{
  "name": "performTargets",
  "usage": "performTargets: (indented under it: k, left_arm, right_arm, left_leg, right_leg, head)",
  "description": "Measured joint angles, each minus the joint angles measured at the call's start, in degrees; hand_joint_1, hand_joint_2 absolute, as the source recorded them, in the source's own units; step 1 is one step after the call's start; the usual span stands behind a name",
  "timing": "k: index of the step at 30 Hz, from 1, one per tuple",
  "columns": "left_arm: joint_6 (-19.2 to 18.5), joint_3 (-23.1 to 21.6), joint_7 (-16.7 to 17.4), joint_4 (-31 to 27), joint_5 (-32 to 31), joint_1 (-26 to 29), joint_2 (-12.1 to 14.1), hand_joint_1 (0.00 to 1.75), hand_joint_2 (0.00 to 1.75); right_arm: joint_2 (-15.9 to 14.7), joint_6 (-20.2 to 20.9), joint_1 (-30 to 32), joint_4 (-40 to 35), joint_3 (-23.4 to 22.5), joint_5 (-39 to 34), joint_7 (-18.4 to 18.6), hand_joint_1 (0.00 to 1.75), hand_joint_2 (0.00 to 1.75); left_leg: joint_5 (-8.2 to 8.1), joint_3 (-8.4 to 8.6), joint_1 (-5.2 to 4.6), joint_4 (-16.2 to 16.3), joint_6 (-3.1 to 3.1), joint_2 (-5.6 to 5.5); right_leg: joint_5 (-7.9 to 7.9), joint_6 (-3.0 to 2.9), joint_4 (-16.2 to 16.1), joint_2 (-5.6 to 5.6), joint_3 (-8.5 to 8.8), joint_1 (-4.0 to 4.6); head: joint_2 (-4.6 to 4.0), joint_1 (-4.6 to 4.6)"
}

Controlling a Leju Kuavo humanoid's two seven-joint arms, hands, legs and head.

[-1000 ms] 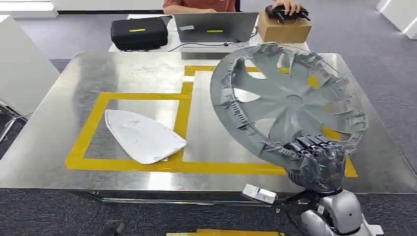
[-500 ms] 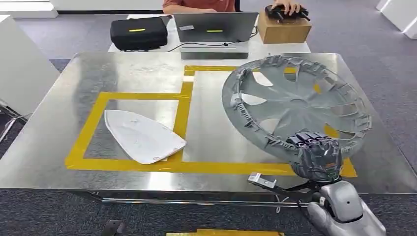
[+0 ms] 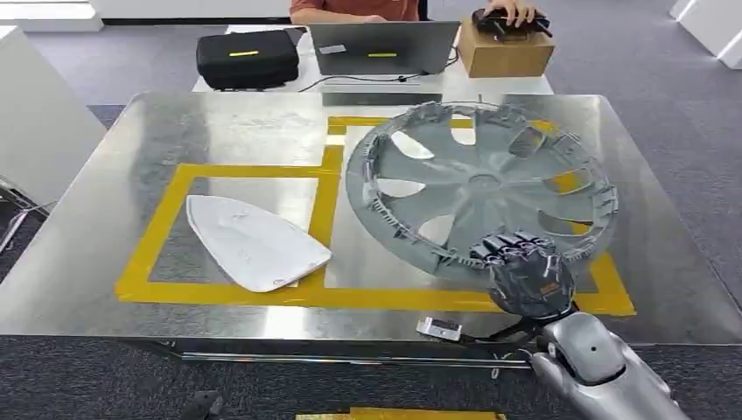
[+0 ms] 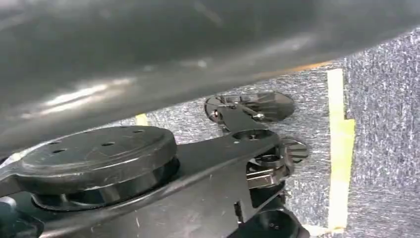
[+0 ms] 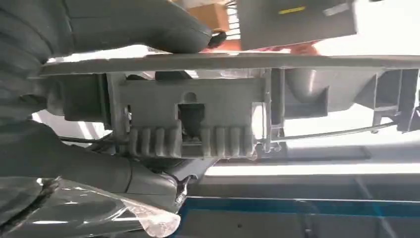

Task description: Take the parts from the cabinet and place them on the table.

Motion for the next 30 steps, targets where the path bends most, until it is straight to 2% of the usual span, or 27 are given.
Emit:
performTargets:
  k: [10,20,30]
  left_arm:
    - [-0.15,-0.04,0.0,0.0,-0.2,-0.37,0.0,0.0,0.0]
    - [-0.17,-0.04,0.0,0.0,-0.2,-0.4,0.0,0.0,0.0]
    - [-0.17,-0.04,-0.28,0.0,0.06,-0.37,0.02,0.0,0.0]
  right_arm:
    - [-2.58,2.08,-2.89,-0.11,7.37,-4.33,0.37,1.75,1.75]
    - [-3.76,2.32,-2.97,-0.11,9.27,-5.05,0.68,1.75,1.75]
    - [-4.68,4.74,-2.66,1.27,9.71,-7.71,1.18,1.75,1.75]
  left_leg:
    - [0.01,0.0,0.0,0.01,0.0,0.0]
    - [0.0,-0.01,0.0,0.01,0.0,0.0]
    - [0.0,-0.02,0.0,0.01,0.0,0.0]
  right_leg:
    - [0.01,0.0,0.0,0.0,0.0,0.0]
    - [0.01,0.0,0.0,0.0,-0.01,0.0]
    - [0.01,0.0,0.0,0.01,-0.03,0.0]
  head:
    - [0.0,-0.02]
    - [0.0,-0.02]
    - [0.0,-0.02]
